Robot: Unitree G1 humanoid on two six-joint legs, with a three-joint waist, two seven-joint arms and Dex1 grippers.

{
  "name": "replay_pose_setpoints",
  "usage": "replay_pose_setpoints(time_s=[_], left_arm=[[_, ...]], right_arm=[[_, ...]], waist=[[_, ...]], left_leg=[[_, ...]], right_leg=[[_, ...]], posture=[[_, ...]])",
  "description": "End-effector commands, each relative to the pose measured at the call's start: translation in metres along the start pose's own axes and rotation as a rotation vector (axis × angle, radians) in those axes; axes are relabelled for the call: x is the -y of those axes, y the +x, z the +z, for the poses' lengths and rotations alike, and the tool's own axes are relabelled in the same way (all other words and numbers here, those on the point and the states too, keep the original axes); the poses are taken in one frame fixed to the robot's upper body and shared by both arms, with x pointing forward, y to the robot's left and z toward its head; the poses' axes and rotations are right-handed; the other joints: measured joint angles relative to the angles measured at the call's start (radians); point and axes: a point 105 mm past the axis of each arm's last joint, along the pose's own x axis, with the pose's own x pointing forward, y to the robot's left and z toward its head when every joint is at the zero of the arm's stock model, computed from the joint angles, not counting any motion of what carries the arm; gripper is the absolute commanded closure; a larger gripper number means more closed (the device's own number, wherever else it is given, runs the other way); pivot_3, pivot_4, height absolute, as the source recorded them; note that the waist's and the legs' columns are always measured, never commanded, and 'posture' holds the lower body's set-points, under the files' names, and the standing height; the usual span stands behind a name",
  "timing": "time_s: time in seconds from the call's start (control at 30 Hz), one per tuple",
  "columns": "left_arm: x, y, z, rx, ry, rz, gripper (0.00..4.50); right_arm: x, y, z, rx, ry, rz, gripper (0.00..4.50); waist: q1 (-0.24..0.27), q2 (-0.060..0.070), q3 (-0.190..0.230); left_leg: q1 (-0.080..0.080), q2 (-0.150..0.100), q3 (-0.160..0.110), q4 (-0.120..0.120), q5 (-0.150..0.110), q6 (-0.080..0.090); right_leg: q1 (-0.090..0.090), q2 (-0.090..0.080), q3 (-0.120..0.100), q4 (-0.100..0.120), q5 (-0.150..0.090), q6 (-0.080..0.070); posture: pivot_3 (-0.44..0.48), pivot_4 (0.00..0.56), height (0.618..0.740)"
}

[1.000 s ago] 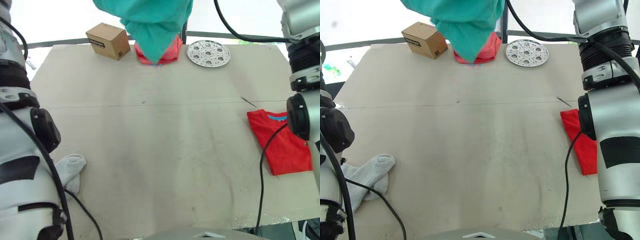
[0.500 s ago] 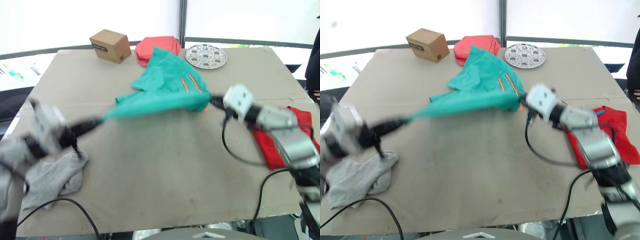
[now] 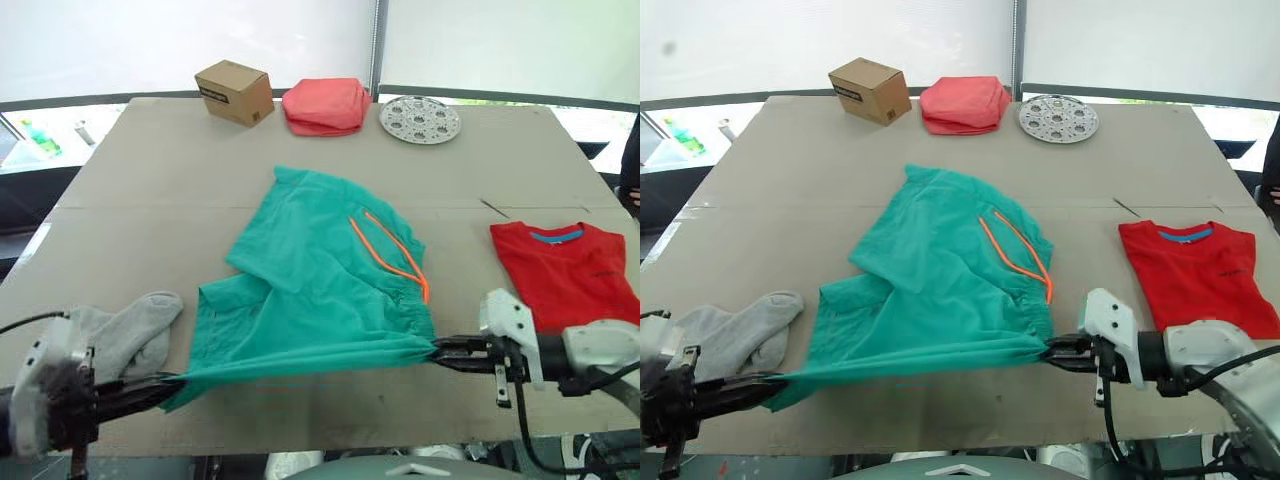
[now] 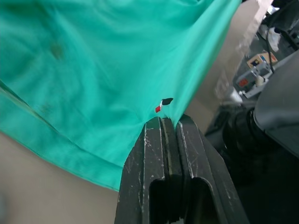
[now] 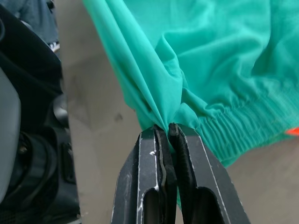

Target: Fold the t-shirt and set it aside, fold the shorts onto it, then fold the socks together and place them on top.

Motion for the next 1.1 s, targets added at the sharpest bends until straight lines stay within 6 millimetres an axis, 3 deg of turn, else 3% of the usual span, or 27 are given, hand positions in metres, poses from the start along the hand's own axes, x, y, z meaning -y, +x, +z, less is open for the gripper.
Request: replay_pose_setpoints(time_s=[0.03, 0.23, 0.33, 0.5, 0.57, 0.73, 0.83, 1.1], left_arm=[[-0.002, -0.015, 0.001, -0.035, -0.041, 0.022, 4.50], [-0.001, -0.020, 0.008, -0.072, -0.069, -0.031, 4.50], [-0.011, -0.017, 0.027, -0.028, -0.061, -0.035, 4.50], [-0.046, 0.006, 0.066, 0.023, 0.046, 0.027, 4.50], [-0.077, 0.018, 0.081, 0.026, 0.149, 0.161, 4.50], [-0.124, 0.052, 0.146, 0.151, 0.400, 0.329, 4.50], [-0.140, 0.071, 0.179, 0.192, 0.509, 0.394, 4.50], [-0.169, 0.099, 0.223, 0.190, 0.767, 0.568, 4.50]], right_arm=[[0.017, -0.019, -0.001, -0.038, 0.037, -0.093, 4.46], [0.009, -0.026, -0.007, -0.071, 0.069, -0.047, 4.46], [0.016, -0.031, 0.001, -0.024, 0.095, -0.076, 4.46], [0.045, -0.039, 0.018, 0.022, 0.157, -0.159, 4.46], [0.059, -0.040, 0.023, 0.008, 0.172, -0.200, 4.46], [0.101, -0.034, 0.045, 0.012, 0.168, -0.342, 4.46], [0.124, -0.028, 0.060, 0.018, 0.137, -0.430, 4.46], [0.157, -0.012, 0.079, 0.006, 0.076, -0.556, 4.46]], waist=[[0.002, 0.000, 0.000], [0.007, 0.000, 0.000], [0.008, 0.000, 0.000], [0.011, 0.002, 0.002], [0.011, 0.003, 0.002], [0.011, -0.001, 0.001], [0.005, -0.002, 0.001], [0.001, -0.003, 0.001]], left_leg=[[0.000, 0.000, 0.000, 0.000, 0.000, 0.000], [-0.001, -0.001, -0.001, 0.000, -0.001, 0.000], [-0.001, -0.001, -0.001, 0.000, -0.001, 0.000], [-0.001, -0.002, -0.004, 0.001, -0.001, 0.000], [-0.001, -0.003, -0.003, 0.001, 0.000, 0.000], [-0.002, -0.008, -0.005, 0.000, 0.000, 0.000], [0.001, -0.008, -0.003, 0.000, 0.003, -0.004], [0.000, -0.008, 0.000, 0.000, 0.003, -0.004]], right_leg=[[0.000, 0.000, 0.000, 0.000, 0.000, 0.000], [0.000, 0.000, -0.001, 0.000, -0.002, -0.003], [0.000, 0.000, -0.001, 0.000, -0.002, -0.003], [0.001, 0.000, 0.000, 0.000, -0.001, -0.003], [0.001, 0.001, 0.001, 0.000, -0.001, -0.003], [0.002, 0.004, 0.004, 0.001, 0.002, -0.008], [0.005, 0.006, 0.004, 0.001, 0.005, -0.005], [0.005, 0.006, 0.007, -0.002, 0.005, -0.004]], posture=[[0.000, 0.150, 0.740], [0.000, 0.150, 0.740], [0.000, 0.150, 0.740], [0.000, 0.150, 0.740], [0.000, 0.150, 0.740], [0.000, 0.150, 0.740], [0.000, 0.150, 0.740], [0.000, 0.150, 0.740]])
